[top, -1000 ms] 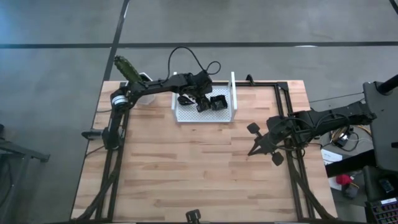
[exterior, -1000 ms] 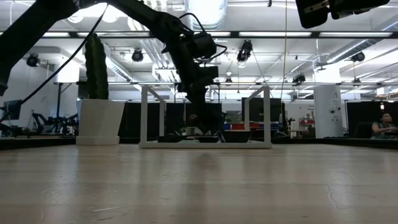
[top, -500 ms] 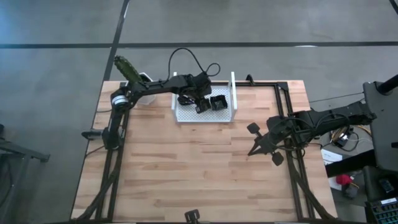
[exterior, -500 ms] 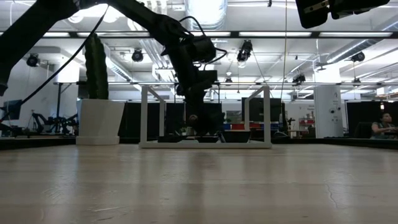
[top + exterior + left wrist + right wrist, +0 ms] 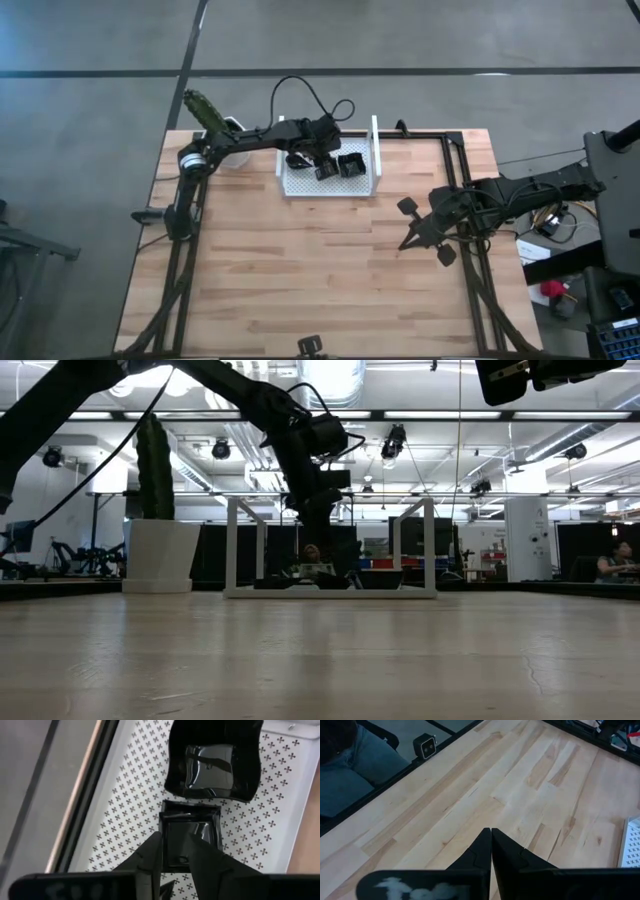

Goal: Pick & Place Mini shaped plates
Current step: Stack the black square plate on top of the black square plate on the shelf, then return to Home Position

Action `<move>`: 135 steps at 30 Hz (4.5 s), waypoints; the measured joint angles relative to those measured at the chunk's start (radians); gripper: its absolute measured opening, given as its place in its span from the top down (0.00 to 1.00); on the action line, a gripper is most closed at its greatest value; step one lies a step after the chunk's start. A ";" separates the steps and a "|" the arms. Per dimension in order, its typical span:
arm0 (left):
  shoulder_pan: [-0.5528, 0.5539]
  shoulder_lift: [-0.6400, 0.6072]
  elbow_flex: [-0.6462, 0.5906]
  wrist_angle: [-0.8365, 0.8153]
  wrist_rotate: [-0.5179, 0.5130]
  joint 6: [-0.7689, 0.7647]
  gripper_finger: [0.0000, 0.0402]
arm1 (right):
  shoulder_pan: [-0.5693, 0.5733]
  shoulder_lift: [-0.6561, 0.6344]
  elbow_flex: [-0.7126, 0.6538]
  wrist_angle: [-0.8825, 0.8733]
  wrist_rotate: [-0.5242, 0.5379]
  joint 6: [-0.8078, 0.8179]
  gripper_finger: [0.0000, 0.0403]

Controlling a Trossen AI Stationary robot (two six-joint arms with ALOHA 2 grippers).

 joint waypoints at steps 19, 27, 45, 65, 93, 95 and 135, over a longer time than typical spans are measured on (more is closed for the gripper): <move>-0.005 0.002 -0.069 -0.116 -0.003 -0.015 0.78 | 0.000 0.000 0.000 0.001 0.000 0.011 0.98; -0.005 0.003 -0.104 -0.060 -0.003 -0.021 0.78 | 0.000 0.000 0.000 0.002 0.000 -0.001 0.98; -0.005 0.002 -0.112 -0.061 -0.036 -0.018 0.78 | 0.000 -0.001 0.000 0.002 0.000 0.022 0.98; -0.003 0.001 -0.171 0.170 -0.049 -0.038 0.78 | 0.000 -0.001 0.000 0.002 0.000 0.006 0.98; -0.233 -0.361 -0.159 0.094 -0.094 -0.041 0.99 | 0.000 -0.261 0.001 0.012 0.030 0.051 0.98; -0.283 -0.412 -0.187 0.119 -0.122 -0.034 1.00 | 0.000 -0.281 0.000 0.014 0.030 0.045 0.98; -0.561 -1.418 -1.164 0.833 -0.144 -0.092 1.00 | 0.000 -0.780 -0.220 0.136 0.131 0.108 0.98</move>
